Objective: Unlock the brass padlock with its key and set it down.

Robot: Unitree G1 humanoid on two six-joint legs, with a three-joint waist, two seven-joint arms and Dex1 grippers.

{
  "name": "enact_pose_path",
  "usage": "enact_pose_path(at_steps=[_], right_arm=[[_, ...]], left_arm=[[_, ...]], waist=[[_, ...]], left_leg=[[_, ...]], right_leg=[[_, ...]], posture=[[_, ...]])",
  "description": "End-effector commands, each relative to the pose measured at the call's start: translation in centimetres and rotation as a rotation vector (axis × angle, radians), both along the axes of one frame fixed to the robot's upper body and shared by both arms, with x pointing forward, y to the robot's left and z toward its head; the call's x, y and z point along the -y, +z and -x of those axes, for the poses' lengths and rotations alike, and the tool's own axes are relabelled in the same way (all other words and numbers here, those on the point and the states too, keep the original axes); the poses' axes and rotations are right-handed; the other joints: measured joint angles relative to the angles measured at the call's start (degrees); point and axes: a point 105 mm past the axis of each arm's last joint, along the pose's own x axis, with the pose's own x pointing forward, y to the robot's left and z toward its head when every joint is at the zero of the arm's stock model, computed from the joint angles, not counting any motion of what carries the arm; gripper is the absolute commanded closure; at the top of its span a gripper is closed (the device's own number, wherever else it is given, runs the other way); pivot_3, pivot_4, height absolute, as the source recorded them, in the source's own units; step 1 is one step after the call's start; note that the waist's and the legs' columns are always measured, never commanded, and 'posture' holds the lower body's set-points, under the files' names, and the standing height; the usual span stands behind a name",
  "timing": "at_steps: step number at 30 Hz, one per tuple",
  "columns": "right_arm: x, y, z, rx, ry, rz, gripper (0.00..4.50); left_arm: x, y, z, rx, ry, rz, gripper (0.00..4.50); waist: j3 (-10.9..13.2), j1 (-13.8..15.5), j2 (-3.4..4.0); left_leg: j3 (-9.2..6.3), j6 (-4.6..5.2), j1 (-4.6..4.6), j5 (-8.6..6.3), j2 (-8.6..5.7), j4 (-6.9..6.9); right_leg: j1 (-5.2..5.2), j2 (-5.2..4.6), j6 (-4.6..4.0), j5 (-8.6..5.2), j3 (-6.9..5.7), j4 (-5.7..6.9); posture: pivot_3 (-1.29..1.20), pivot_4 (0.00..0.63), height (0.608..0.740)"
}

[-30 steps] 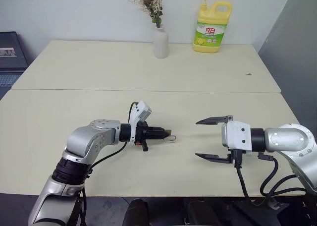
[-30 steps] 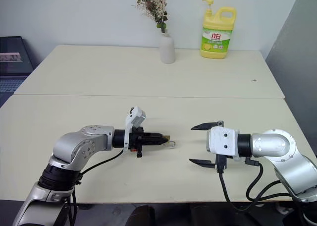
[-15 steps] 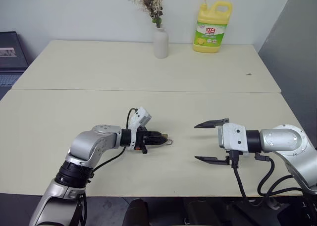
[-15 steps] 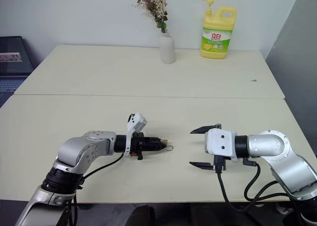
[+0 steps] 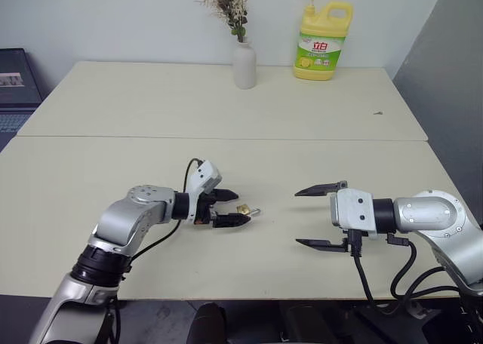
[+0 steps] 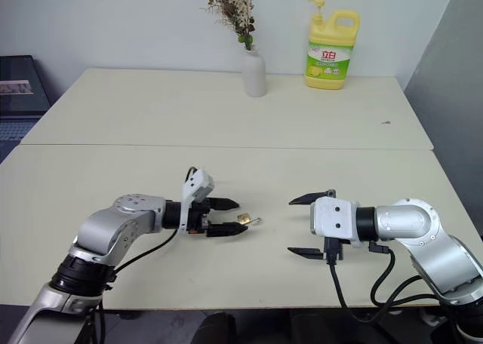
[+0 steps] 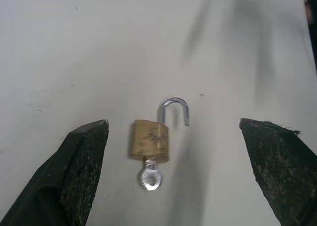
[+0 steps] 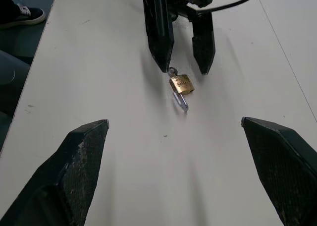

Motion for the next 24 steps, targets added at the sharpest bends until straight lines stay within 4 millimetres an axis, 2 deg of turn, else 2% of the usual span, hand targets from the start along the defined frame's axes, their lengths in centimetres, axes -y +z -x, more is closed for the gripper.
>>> enact_pose_path(at_steps=[1, 7, 11, 14, 24], right_arm=[[-0.3, 0.7, 0.1, 0.040, 0.019, -0.011, 0.00], [-0.2, 0.6, 0.0, 0.039, 0.021, -0.011, 0.00], [-0.3, 0.6, -0.3, 0.011, 0.013, -0.034, 0.00], [0.1, 0.2, -0.6, -0.002, -0.001, -0.027, 0.00], [0.3, 0.2, -2.0, -0.014, -0.028, -0.059, 0.00]], left_arm=[[-1.3, 2.1, 0.1, 0.209, -0.083, -0.085, 0.05], [-2.9, 4.6, 0.6, 0.435, -0.197, -0.210, 0.05], [-4.1, 4.9, 2.8, 0.404, -0.271, -0.289, 0.05], [-4.7, 4.8, 3.7, 0.406, -0.267, -0.315, 0.05], [-4.5, 5.2, 4.5, 0.347, -0.224, -0.240, 0.05]], waist=[[0.00, 0.00, 0.00], [0.00, 0.06, 0.01], [0.01, -0.34, 0.02], [0.02, -0.38, 0.04], [0.03, -0.37, 0.03]], left_leg=[[0.01, 0.00, 0.00, 0.00, 0.00, 0.00], [0.05, 0.00, -0.01, 0.00, 0.01, 0.00], [0.12, 0.00, -0.01, 0.00, 0.04, -0.04], [0.15, 0.00, 0.00, 0.00, 0.05, -0.04], [0.14, 0.00, 0.00, 0.00, 0.06, -0.03]], right_leg=[[0.00, 0.00, 0.00, 0.00, 0.00, 0.00], [-0.01, -0.01, 0.00, 0.00, 0.00, -0.03], [-0.06, -0.01, -0.01, -0.01, 0.03, -0.03], [-0.06, -0.02, -0.01, -0.01, 0.04, -0.04], [-0.07, -0.01, -0.01, -0.01, 0.02, -0.03]], posture=[[0.00, 0.150, 0.740], [0.00, 0.150, 0.740], [0.00, 0.150, 0.740], [0.00, 0.150, 0.740], [0.00, 0.150, 0.740]])
